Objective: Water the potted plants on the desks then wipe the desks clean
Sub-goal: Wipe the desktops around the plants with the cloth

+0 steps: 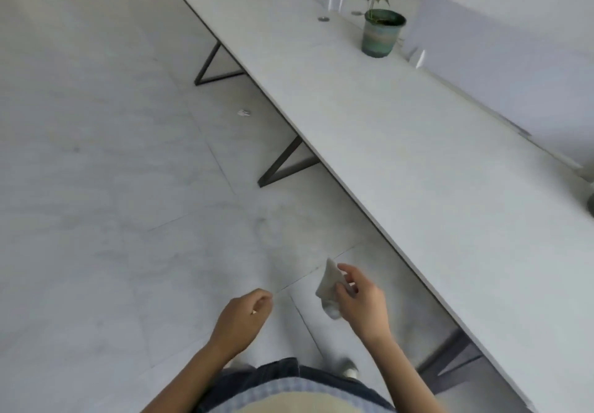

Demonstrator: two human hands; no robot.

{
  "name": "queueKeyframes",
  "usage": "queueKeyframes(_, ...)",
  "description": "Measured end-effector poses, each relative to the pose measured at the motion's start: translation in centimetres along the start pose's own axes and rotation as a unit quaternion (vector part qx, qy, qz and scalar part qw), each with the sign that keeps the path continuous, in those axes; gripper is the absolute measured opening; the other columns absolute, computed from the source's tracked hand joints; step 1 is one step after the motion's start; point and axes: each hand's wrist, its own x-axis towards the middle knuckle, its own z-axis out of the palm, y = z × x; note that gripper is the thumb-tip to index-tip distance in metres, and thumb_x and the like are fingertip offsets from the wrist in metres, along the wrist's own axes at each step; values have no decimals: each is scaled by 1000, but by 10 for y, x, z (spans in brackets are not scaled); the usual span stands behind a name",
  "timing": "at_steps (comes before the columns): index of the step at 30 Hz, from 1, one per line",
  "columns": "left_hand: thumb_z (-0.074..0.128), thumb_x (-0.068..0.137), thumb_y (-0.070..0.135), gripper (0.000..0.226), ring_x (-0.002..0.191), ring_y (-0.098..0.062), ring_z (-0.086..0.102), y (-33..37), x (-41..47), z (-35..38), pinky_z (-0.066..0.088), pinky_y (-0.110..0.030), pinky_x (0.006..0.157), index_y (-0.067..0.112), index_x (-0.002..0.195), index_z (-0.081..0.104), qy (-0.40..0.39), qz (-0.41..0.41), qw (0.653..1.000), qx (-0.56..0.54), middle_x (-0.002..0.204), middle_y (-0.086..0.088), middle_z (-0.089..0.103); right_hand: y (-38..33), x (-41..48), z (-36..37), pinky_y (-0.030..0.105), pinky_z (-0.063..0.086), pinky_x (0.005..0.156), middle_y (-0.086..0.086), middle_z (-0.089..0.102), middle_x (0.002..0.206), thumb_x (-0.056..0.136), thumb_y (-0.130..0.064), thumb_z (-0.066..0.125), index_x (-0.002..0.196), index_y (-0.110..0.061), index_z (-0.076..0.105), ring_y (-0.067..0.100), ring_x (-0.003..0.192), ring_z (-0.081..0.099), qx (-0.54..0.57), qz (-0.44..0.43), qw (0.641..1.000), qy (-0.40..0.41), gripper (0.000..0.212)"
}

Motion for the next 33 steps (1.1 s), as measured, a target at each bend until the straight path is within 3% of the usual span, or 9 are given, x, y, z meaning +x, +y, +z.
queueKeyframes(4,46,94,20,14,91,-20,62,-50,-15,-74,41,-26,76,25,87,57,128,-79,985,-88,90,1,66,-48,-5,66,30,46,68,-1,63,81,86,-12,52,115,-17,61,24,76,62,-13,-22,999,-48,31)
queueKeyframes(8,44,94,16,15,94,-27,60,-89,-20,-121,35,-29,79,14,95,58,217,-169,946,-170,94,-8,64,-84,5,102,30,46,67,-3,62,81,86,-11,52,115,-17,61,26,75,62,-49,-37,995,-78,31)
queueKeyframes(13,44,94,16,15,92,-26,61,-102,6,-138,36,-29,79,13,94,59,197,-198,942,-187,94,-9,66,-117,41,127,28,45,65,-4,62,81,87,-11,53,115,-15,61,28,79,65,-85,-54,991,-89,30)
queueKeyframes(18,44,93,17,16,89,-23,61,-99,66,-174,40,-21,67,18,86,59,192,-191,948,-166,92,-5,67,-157,114,155,33,51,70,-6,60,86,89,-15,51,119,-17,57,24,78,63,-80,-62,988,-117,31)
queueKeyframes(22,45,93,17,21,88,-27,63,-82,136,-222,39,-25,68,23,77,57,214,-187,947,-148,89,-5,67,-208,204,167,36,55,71,4,67,95,90,-17,50,121,-14,57,22,77,61,-51,-84,990,-104,31)
queueKeyframes(28,44,94,13,14,90,-25,59,-41,239,-279,37,-27,72,15,95,57,251,-146,943,-163,95,-8,65,-256,307,167,40,57,67,4,67,99,90,-17,50,117,-16,58,22,77,64,-18,-100,992,-81,29)
queueKeyframes(31,44,94,14,14,88,-23,59,-26,280,-280,39,-24,70,15,93,58,224,-140,948,-178,91,-6,64,-255,333,168,34,57,63,3,68,98,91,-19,50,117,-18,58,18,72,62,-34,-76,992,-93,28)
queueKeyframes(33,45,94,17,17,87,-21,59,-19,305,-279,43,-27,77,21,84,58,173,-139,962,-158,86,0,63,-250,347,170,33,55,65,2,68,90,90,-20,51,115,-19,60,19,73,64,-33,-47,993,-102,27)
